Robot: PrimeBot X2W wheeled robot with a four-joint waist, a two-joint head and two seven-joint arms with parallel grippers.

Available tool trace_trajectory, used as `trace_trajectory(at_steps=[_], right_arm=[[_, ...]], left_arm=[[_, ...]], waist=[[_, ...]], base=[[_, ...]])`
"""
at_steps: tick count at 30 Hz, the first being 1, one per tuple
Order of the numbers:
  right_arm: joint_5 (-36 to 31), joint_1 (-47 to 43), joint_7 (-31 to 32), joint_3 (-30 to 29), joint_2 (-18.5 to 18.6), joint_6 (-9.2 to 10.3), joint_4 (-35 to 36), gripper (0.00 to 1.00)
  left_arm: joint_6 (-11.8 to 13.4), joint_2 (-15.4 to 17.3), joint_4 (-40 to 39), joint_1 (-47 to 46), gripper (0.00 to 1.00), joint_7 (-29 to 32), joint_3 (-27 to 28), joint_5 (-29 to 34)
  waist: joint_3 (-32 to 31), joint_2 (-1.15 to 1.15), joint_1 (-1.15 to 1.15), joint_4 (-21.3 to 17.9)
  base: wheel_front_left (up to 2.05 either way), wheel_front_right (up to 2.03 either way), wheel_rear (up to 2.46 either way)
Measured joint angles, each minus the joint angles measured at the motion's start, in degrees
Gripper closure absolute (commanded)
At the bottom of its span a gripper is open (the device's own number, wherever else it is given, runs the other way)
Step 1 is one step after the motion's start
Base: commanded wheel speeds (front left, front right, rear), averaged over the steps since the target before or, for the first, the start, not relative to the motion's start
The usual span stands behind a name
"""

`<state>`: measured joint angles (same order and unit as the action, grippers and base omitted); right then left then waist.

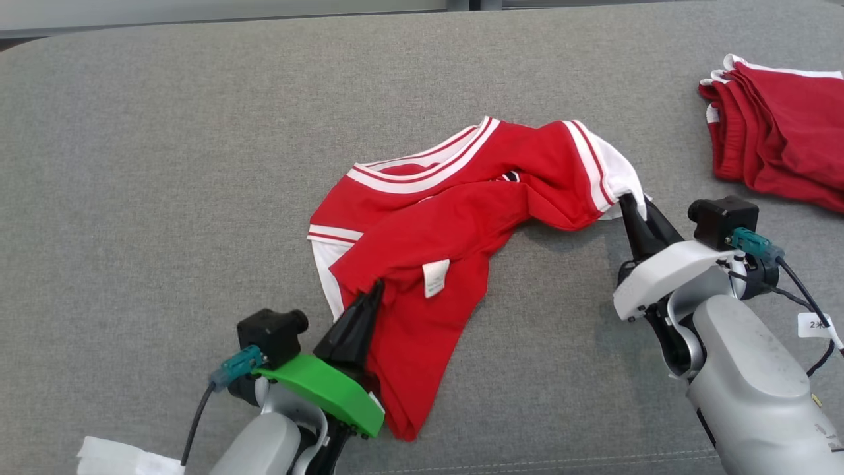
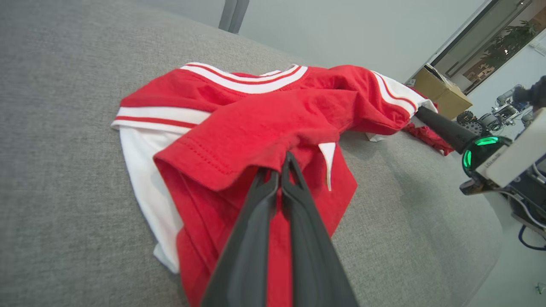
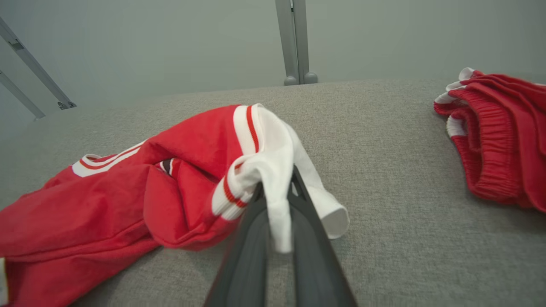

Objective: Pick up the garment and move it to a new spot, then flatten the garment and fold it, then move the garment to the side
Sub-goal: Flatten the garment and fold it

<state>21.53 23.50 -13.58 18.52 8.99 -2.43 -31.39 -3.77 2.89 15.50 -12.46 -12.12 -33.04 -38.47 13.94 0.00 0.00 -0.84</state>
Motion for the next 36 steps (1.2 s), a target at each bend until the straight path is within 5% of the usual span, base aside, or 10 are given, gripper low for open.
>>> trace_trajectory(at_steps=[20, 23, 24, 25, 36], right_arm=[[-3.97, -2.32, -0.34, 12.3, -4.01, -3.59, 1.22, 1.0], [-4.5, -2.23, -0.34, 14.22, -4.06, -3.71, 1.52, 0.56], [-4.65, -2.19, -0.35, 14.96, -4.11, -4.04, 1.89, 0.13], [-4.67, -2.11, -0.41, 15.51, -4.12, -4.11, 2.15, 0.0], [-3.63, -2.97, -0.78, 16.05, -3.94, -4.61, 9.35, 0.0]], left_arm=[[4.7, 2.58, -7.6, -0.11, 1.0, -2.11, 10.68, 0.41], [5.08, 3.22, -8.44, 0.03, 1.0, -2.12, 11.67, 0.41], [5.32, 3.24, -8.58, 0.18, 1.0, -2.12, 12.26, 0.41], [5.37, 3.34, -8.61, 0.37, 1.0, -2.12, 12.63, 0.41], [6.37, 4.15, -7.6, 3.17, 1.0, -2.13, 16.3, -0.04]], waist=[[-0.76, 0.0, 0.0, 0.82], [-0.7, 0.0, 0.0, 0.73], [-0.67, 0.0, 0.0, 0.71], [-0.64, 0.0, 0.0, 0.69], [-0.25, 0.0, 0.0, -0.85]], base=[[0.0, 0.0, 0.0], [0.0, 0.0, 0.0], [0.0, 0.0, 0.0], [0.0, 0.0, 0.0], [0.0, 0.0, 0.0]])
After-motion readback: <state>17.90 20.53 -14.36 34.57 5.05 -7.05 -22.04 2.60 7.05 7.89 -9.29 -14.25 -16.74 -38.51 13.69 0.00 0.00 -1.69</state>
